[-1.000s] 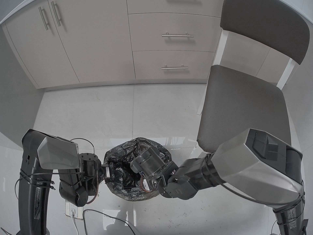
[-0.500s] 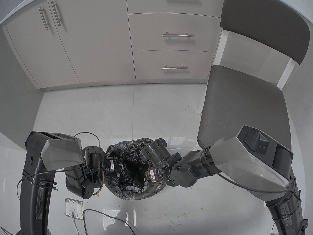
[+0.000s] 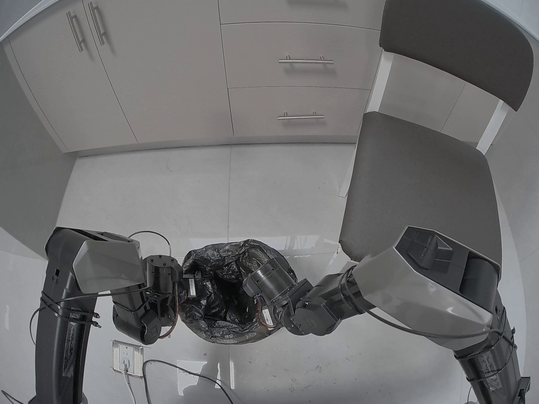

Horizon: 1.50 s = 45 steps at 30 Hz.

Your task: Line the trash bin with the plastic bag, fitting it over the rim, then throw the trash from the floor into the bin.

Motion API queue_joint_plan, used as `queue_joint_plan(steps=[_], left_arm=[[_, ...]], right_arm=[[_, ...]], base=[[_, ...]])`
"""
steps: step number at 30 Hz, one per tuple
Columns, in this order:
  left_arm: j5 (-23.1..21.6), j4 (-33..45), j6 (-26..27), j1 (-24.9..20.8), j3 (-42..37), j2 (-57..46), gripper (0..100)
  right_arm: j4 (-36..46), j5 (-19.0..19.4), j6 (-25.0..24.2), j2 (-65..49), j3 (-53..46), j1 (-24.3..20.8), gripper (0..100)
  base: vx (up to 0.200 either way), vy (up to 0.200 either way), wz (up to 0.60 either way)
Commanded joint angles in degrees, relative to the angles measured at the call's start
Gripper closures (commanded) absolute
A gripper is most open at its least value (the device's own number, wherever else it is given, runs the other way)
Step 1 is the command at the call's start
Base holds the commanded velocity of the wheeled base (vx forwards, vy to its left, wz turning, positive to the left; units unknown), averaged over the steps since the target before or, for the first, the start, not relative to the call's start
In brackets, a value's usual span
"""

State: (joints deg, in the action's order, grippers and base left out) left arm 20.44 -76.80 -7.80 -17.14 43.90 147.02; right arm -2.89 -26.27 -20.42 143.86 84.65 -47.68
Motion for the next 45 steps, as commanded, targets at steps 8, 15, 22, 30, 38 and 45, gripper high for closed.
queue_joint_plan(steps=[8,15,22,30,38,45], left_arm=[[0.0,-0.2,-1.5,-0.2,-3.0,-0.2,0],[-0.1,-0.4,-4.0,-0.8,-7.1,-4.6,0],[-0.1,-0.4,-4.1,-0.6,-7.8,-6.7,0],[-0.1,-0.3,-5.3,-0.9,-8.5,-8.5,0],[-0.1,3.8,-5.3,0.4,-13.0,-16.9,0],[0.0,9.9,-5.5,4.5,-12.3,-20.9,0]], right_arm=[[-0.5,0.0,-1.0,-1.2,-4.5,-2.1,0],[-0.5,0.8,-1.9,-7.6,-4.3,-2.7,0],[-0.4,3.0,-3.0,-13.7,-5.1,-3.0,0],[-8.3,6.4,-3.4,-20.9,-15.7,-3.6,0],[-28.0,8.3,4.1,-29.7,-29.5,-3.0,0],[-32.3,8.6,0.6,-34.4,-29.9,0.6,0]], base=[[0.000,0.000,0.00],[0.000,0.000,0.00],[0.000,0.000,0.00],[0.000,0.000,0.00],[0.000,0.000,0.00],[0.000,0.000,0.00]])
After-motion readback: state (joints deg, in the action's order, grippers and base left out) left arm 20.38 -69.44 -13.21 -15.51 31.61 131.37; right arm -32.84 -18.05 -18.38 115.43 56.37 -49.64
